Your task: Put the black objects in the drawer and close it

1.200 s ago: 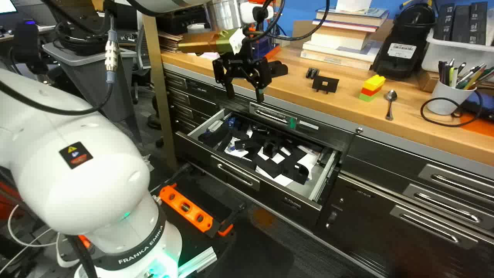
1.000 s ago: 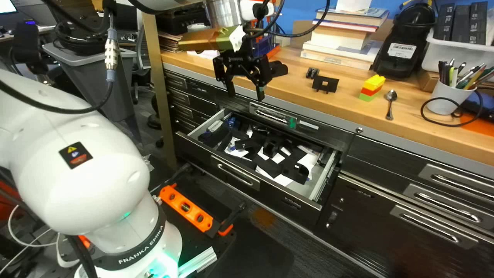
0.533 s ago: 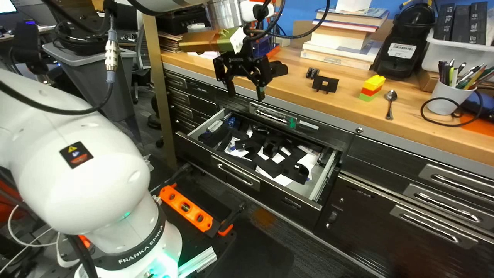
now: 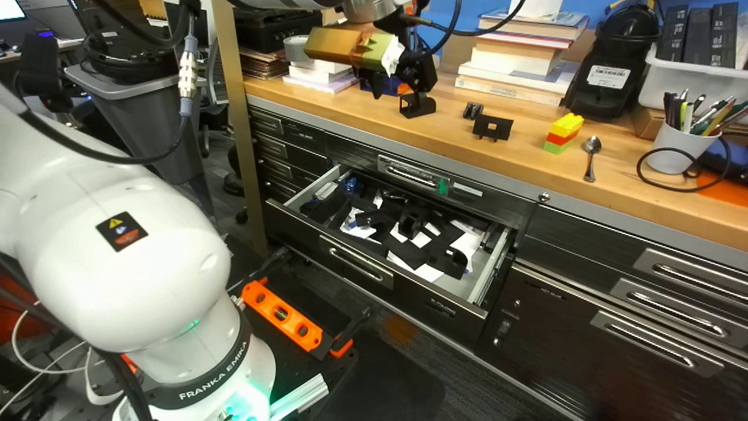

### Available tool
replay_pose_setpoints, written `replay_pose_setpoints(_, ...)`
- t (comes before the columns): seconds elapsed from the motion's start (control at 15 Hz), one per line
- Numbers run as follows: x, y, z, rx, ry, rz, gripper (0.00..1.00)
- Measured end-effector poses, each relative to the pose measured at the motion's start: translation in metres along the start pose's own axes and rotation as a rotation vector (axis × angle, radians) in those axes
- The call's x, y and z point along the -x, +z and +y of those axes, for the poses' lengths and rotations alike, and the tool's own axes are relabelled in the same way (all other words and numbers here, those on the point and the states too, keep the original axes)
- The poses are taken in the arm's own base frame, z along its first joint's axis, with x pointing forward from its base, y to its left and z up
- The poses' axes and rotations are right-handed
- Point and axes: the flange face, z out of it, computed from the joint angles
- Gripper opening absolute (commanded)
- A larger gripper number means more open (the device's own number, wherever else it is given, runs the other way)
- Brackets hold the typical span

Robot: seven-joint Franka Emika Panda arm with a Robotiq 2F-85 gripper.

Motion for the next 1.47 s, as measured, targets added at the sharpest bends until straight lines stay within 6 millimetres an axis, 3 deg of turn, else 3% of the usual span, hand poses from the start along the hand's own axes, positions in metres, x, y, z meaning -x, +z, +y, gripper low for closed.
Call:
replay_pose_setpoints(0.33,-0.038,0.010,0.021,-0.009,0.010,0.115,1.00)
replay_pose_setpoints(1.0,-0.123,0.078,0.067,0.034,0.073,0.092,1.00)
replay_pose_setpoints(1.2,-0.138,0.093,0.095,0.058,0.113,0.082,1.00)
replay_pose_setpoints(1.47,-0.141,0.124,0.120,0.076,0.145,0.012,1.00)
